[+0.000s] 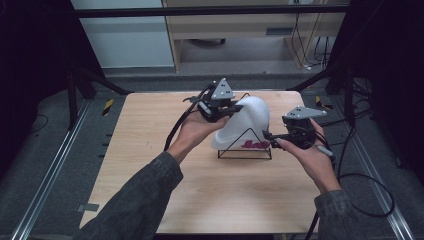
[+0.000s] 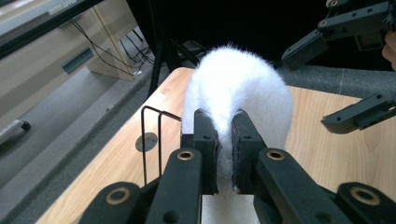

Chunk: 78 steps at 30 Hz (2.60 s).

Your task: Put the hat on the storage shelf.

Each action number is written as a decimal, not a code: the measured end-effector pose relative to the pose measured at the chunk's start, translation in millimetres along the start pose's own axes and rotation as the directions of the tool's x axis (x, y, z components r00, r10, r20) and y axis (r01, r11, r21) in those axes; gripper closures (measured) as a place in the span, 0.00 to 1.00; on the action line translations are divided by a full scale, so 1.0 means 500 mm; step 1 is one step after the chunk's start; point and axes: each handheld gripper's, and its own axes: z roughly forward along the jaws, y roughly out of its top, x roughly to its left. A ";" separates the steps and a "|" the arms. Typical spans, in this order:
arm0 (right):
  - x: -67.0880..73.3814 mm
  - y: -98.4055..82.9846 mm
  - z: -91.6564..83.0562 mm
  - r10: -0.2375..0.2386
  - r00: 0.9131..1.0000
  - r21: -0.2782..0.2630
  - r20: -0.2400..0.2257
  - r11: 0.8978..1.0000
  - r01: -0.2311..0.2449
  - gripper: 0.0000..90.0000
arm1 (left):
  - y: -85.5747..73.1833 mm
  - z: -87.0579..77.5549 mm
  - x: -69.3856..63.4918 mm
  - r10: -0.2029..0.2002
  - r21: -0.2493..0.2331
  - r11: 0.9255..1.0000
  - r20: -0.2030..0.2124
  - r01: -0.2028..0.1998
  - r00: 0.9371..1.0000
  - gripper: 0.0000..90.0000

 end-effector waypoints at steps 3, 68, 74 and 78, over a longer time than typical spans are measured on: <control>0.004 -0.007 -0.006 0.001 1.000 -0.007 0.002 1.000 -0.001 0.16 | -0.007 0.002 -0.004 0.005 0.002 1.000 0.004 -0.005 1.000 0.92; 0.208 -0.163 0.047 -0.032 0.992 0.085 -0.121 0.995 0.043 0.12 | -0.188 -0.188 -0.047 -0.157 0.011 0.987 -0.077 0.159 0.985 0.10; 0.219 -0.167 0.045 -0.043 0.996 0.069 -0.073 0.997 0.048 0.12 | -0.256 -0.226 -0.062 -0.187 0.039 0.980 -0.113 0.193 0.976 0.09; 0.229 -0.169 0.049 -0.051 0.995 0.083 -0.090 0.995 0.059 0.11 | -0.297 -0.243 -0.075 -0.190 0.069 0.977 -0.124 0.200 0.974 0.09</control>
